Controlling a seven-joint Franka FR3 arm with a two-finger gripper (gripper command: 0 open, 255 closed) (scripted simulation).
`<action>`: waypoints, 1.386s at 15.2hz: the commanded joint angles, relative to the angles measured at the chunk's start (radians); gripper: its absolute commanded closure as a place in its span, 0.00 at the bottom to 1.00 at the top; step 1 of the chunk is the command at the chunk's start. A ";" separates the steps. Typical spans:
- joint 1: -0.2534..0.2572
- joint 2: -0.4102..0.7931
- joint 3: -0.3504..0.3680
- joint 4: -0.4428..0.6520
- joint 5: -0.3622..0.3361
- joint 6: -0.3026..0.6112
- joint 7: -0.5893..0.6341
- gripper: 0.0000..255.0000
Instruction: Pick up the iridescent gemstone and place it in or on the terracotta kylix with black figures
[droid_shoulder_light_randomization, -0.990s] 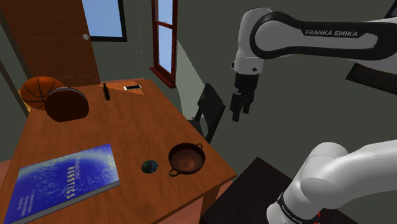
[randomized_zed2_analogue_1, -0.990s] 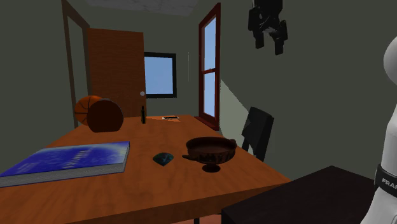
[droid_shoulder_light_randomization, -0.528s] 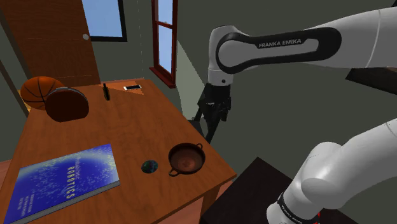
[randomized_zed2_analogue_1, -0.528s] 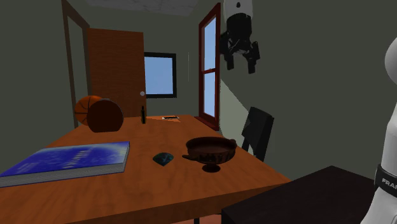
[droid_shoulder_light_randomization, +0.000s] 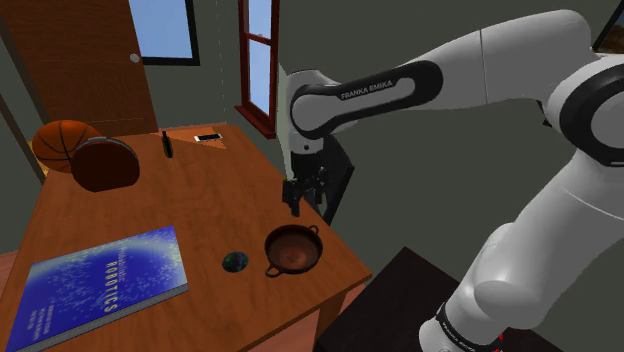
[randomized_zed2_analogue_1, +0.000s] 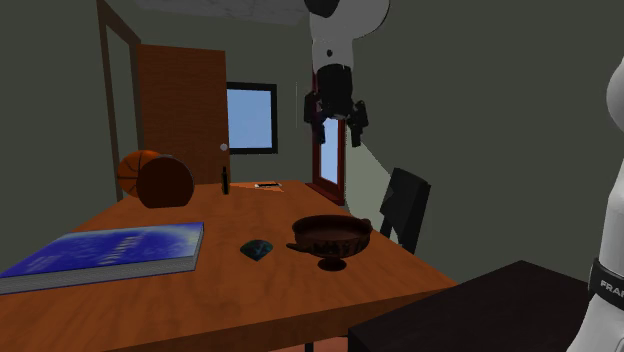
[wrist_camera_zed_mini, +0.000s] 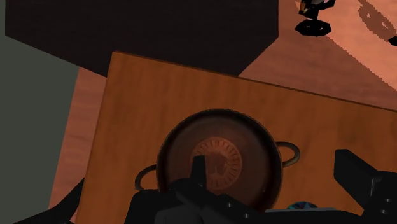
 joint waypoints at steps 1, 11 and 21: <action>0.007 0.085 0.012 0.046 -0.008 0.030 0.029 0.00; 0.065 0.504 0.026 0.370 -0.071 0.074 0.155 0.00; 0.156 0.972 0.001 0.898 -0.116 -0.033 0.241 0.00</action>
